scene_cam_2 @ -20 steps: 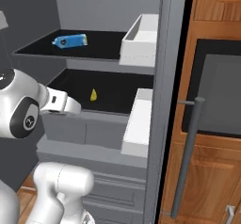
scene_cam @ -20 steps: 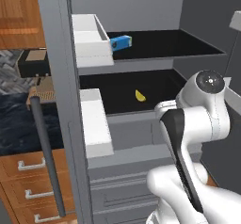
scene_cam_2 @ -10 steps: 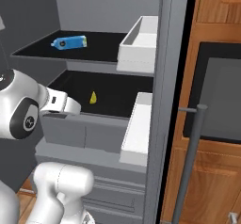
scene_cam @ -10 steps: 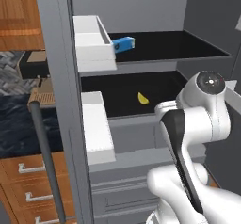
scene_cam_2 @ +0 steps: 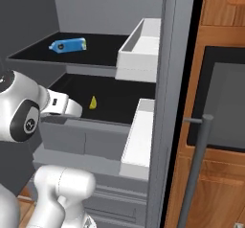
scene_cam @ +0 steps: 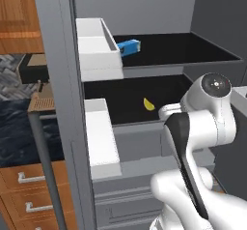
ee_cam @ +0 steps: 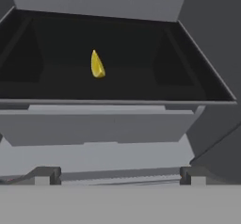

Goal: Take the lemon wedge from the fridge and place it on the plate with fish on the dining counter.

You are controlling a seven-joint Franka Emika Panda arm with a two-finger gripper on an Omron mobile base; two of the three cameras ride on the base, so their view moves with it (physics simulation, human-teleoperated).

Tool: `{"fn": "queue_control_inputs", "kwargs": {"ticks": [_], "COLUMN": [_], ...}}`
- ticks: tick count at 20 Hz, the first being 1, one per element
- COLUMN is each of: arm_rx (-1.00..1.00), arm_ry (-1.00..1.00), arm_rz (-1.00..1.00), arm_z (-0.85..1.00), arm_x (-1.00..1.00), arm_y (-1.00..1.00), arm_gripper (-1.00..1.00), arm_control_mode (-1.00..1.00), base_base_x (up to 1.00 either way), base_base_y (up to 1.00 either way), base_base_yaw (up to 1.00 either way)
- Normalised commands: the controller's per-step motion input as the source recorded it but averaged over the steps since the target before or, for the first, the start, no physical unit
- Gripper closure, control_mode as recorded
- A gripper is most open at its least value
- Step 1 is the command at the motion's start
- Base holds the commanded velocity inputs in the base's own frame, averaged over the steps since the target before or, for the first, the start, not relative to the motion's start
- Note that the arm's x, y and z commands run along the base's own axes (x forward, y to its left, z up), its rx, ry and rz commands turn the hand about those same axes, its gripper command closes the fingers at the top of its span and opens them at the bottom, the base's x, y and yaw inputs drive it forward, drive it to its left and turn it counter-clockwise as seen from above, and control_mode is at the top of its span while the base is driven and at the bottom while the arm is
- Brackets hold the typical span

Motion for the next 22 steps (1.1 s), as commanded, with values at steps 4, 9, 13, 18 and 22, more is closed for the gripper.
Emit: {"fn": "queue_control_inputs", "kwargs": {"ticks": [4,9,13,18,22], "arm_rx": [0.00,0.00,0.06,0.17,0.06], "arm_ry": [0.00,0.00,-0.06,-0.02,0.00], "arm_rz": [0.00,0.00,0.00,0.03,0.09], "arm_z": [0.00,0.00,0.00,0.02,0.00], "arm_x": [0.00,0.00,0.52,0.73,0.42], "arm_y": [0.00,0.00,-0.01,-0.31,-0.52], "arm_gripper": [-1.00,-1.00,-1.00,-1.00,-1.00], "arm_control_mode": [1.00,1.00,-1.00,-1.00,-1.00], "base_base_x": [0.27,0.25,0.00,0.00,0.00], "base_base_y": [0.39,0.39,0.00,0.00,0.00], "base_base_yaw": [0.00,0.00,0.00,0.00,0.00]}}
